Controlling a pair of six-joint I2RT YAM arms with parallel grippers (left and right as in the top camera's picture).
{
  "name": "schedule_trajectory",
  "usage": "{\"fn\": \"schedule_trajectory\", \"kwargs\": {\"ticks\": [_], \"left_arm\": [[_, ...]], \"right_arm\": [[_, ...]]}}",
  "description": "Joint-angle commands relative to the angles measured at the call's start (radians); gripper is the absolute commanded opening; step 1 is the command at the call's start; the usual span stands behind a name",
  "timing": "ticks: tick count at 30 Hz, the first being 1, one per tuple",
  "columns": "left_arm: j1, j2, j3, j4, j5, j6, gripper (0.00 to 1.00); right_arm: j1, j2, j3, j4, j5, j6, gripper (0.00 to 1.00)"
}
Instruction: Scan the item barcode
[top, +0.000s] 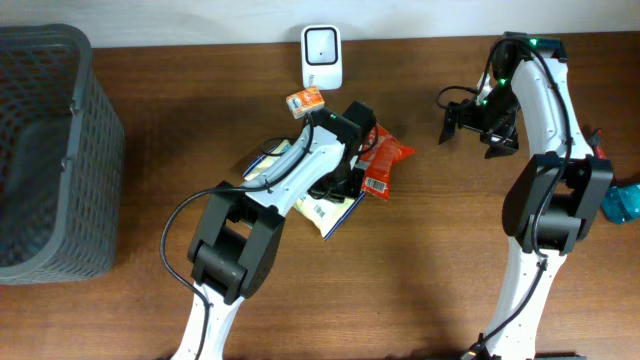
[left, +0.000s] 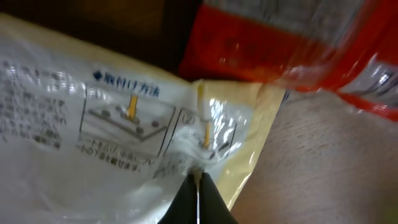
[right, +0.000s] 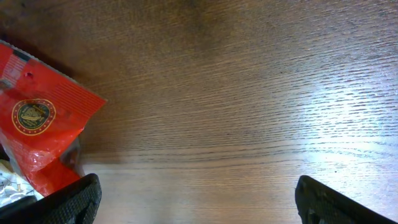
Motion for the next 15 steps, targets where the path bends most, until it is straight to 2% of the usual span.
{"fn": "schedule_trajectory", "kwargs": {"ticks": [1, 9, 15], "left_arm": [[0.005, 0.011, -0.007, 0.061, -0.013, -0.018, 0.00], [0.023, 0.011, -0.007, 0.272, -0.015, -0.020, 0.00], [0.017, 0.011, -0.007, 0.358, -0.002, -0.032, 0.00]], "right_arm": [[0.001, -0.028, 0.015, 0.000, -0.008, -0.007, 0.99], [0.001, -0.028, 0.015, 0.000, -0.008, -0.007, 0.98], [0.001, -0.028, 0.015, 0.000, -0.008, -0.008, 0.99]]}}
